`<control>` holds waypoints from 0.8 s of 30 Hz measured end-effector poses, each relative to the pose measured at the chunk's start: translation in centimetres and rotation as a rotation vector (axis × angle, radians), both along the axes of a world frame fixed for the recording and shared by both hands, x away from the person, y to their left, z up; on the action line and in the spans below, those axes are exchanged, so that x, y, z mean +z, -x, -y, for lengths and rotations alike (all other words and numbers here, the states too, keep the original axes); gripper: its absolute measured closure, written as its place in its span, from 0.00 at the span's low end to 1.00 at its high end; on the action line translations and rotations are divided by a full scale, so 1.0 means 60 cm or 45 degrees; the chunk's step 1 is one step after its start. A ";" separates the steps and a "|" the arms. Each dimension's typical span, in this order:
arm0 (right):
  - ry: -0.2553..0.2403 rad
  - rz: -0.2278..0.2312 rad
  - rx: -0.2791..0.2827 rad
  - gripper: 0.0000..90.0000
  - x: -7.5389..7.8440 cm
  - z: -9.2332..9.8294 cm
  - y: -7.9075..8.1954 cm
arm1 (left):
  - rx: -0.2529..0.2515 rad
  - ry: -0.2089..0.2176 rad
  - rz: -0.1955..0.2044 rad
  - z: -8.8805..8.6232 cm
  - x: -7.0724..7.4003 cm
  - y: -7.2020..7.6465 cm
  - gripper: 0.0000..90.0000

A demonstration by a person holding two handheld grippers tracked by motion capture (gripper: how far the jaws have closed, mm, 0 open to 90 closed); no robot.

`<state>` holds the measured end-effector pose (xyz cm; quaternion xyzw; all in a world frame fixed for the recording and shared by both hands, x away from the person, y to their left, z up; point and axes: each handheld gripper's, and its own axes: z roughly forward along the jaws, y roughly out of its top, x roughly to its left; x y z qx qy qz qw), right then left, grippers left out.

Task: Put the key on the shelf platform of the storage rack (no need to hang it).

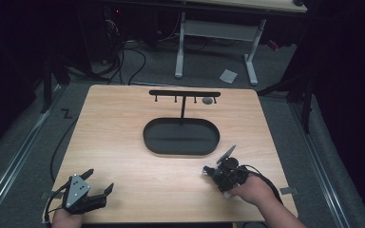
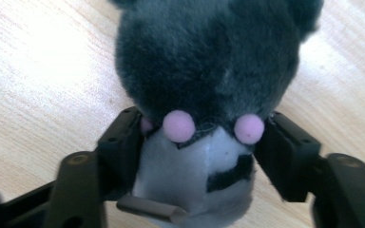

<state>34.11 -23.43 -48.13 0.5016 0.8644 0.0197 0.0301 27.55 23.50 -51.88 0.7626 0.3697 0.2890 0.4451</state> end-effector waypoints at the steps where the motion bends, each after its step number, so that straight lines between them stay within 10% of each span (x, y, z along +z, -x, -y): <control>1: -0.007 -0.012 -0.008 0.44 -0.003 0.002 0.001 | 0.004 0.000 -0.003 0.000 -0.001 0.000 0.17; 24: -0.021 0.110 -0.034 0.52 0.065 0.005 -0.001 | -0.013 -0.006 -0.003 0.006 -0.001 -0.001 0.17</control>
